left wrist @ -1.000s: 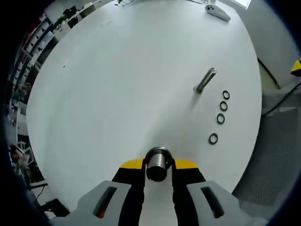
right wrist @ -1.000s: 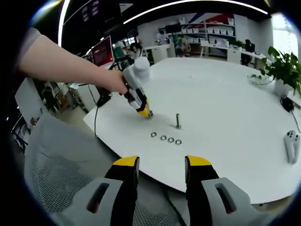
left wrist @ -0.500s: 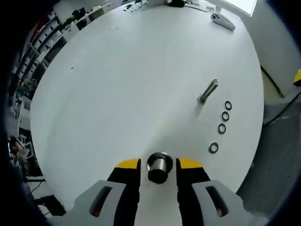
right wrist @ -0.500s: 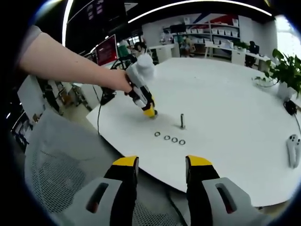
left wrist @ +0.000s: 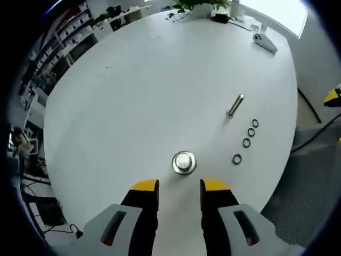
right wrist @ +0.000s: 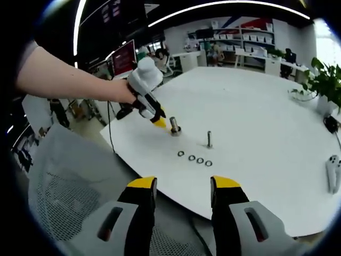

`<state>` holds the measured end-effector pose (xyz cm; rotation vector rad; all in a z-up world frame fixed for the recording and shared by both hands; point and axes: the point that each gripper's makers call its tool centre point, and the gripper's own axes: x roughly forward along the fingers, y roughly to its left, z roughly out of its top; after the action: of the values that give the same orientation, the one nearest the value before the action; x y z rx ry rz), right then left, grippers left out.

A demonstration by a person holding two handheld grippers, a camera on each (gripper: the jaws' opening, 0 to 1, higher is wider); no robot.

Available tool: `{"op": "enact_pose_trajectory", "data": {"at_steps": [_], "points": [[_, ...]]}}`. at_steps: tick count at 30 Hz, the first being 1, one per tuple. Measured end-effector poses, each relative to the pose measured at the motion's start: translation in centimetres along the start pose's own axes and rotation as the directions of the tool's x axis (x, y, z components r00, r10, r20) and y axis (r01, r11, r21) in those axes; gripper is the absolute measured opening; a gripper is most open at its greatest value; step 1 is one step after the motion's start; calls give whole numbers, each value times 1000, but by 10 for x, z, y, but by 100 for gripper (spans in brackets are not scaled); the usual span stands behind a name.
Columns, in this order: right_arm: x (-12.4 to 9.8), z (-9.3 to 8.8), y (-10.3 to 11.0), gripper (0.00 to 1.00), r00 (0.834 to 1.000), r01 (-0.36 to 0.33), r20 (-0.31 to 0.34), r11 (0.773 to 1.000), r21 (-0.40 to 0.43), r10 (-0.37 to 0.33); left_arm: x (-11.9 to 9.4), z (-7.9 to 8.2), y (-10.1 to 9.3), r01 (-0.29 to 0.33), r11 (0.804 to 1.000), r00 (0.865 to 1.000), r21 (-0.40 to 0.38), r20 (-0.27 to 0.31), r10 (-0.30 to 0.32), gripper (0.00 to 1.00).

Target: Place the washer onto the threaded stud by aligning its center hole with the stud, sliding it down to the base, and recovering from edge contact or off-axis alignment until the washer reaches the visible bottom stop.

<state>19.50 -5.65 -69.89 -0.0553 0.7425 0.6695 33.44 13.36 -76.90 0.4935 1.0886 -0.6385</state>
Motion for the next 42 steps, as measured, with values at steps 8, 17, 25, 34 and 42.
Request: {"op": "enact_pose_trajectory", "data": {"at_steps": [8,17,25,34,42], "points": [[-1,1,-4,42,1000,21,11,1000,19,-21,-41,3,12,-13,991,982,-131,183,37,29],[-3,4,-8,42,999,42,26,998,36,-43,-93,-28,11,5,972,947,-234,314,71,30],[-4,5,-11,43,998,58,28,997,57,-60,-137,-60,6,51,940,904,-338,415,100,33],[-5,2,-15,47,996,86,17,993,79,-88,-159,-89,-6,101,912,871,-398,479,113,34],[-5,1,-15,50,996,87,15,990,107,-89,-154,-88,-16,145,913,845,-382,527,86,34]]}}
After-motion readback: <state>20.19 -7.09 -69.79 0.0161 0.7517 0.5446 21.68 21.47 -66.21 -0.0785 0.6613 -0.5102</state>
